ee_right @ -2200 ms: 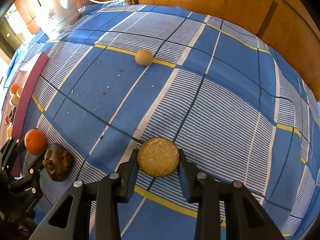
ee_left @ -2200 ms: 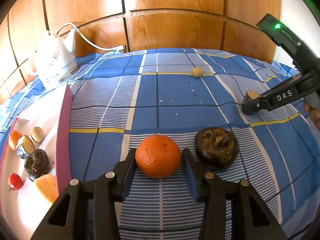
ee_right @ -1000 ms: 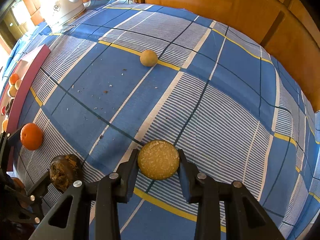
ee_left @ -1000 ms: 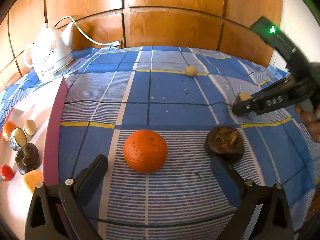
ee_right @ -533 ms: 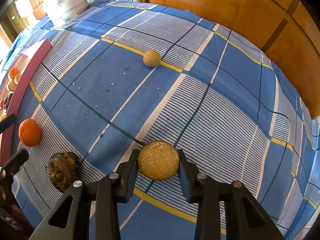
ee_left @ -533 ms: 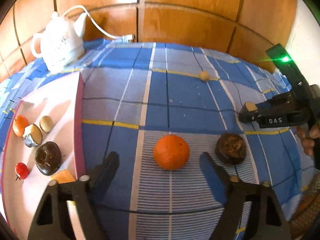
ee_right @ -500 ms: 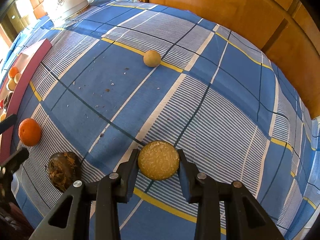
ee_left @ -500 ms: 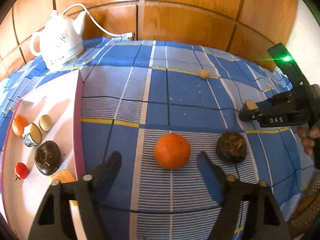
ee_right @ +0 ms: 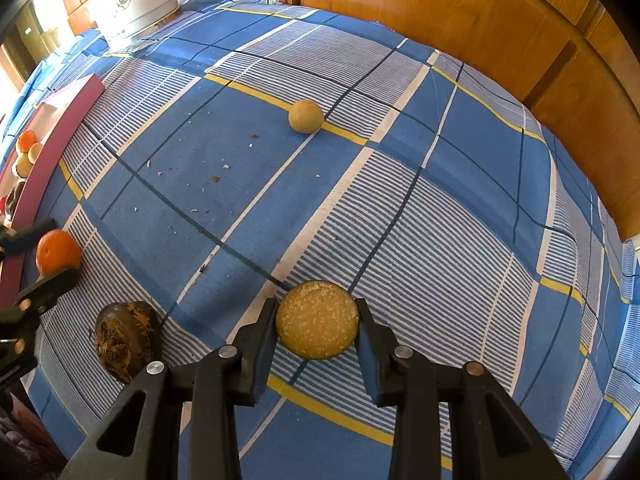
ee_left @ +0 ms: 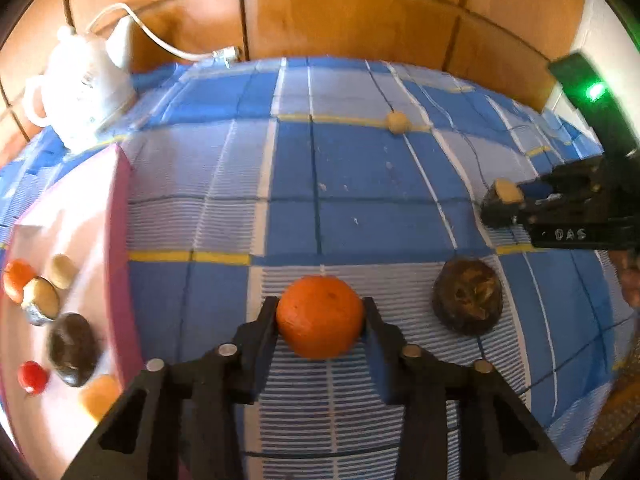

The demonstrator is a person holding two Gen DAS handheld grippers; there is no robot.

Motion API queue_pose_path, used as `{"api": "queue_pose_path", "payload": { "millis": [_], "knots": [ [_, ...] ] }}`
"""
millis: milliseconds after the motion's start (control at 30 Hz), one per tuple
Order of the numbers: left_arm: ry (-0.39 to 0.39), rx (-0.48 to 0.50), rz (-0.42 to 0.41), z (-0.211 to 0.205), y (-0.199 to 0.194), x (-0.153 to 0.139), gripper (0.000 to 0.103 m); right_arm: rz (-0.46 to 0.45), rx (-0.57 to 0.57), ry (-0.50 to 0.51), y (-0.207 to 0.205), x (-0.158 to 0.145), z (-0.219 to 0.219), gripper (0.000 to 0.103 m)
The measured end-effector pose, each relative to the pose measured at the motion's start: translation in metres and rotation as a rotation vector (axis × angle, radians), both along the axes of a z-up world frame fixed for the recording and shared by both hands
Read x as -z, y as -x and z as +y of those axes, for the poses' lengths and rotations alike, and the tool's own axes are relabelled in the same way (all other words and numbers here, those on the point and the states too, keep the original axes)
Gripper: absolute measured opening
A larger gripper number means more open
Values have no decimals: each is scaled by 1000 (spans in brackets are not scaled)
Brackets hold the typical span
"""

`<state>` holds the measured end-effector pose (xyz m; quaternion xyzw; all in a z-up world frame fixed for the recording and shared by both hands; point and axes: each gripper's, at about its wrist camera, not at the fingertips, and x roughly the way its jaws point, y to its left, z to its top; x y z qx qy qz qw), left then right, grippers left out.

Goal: Organize fruits
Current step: 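Carry the orange toward the tray with the left tool while the right tool holds the disc, then lower the orange into the tray and open the left tool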

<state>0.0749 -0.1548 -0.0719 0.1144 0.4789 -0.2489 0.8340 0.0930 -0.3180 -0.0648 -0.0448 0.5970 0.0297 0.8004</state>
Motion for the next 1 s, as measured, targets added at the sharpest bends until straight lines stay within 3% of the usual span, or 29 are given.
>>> {"api": "queue_pose_path", "payload": {
  "millis": [167, 367, 500, 633, 800, 1000],
  "knots": [
    [-20, -7, -26, 1, 7, -3, 39, -10, -21, 13, 2, 0, 4, 36],
    [34, -74, -63, 33, 8, -31, 40, -15, -27, 12, 4, -2, 8, 36],
    [85, -184, -83, 76, 1, -52, 40, -20, -25, 10, 8, -2, 7, 36],
    [75, -303, -110, 126, -6, -62, 40, -24, -28, 11, 8, -1, 4, 36],
    [48, -486, -77, 192, -27, -53, 40, -29, -29, 16, 9, -2, 4, 36],
    [-1, -564, -87, 224, -46, -36, 40, -32, -27, 23, 10, -3, 6, 36]
  ]
}}
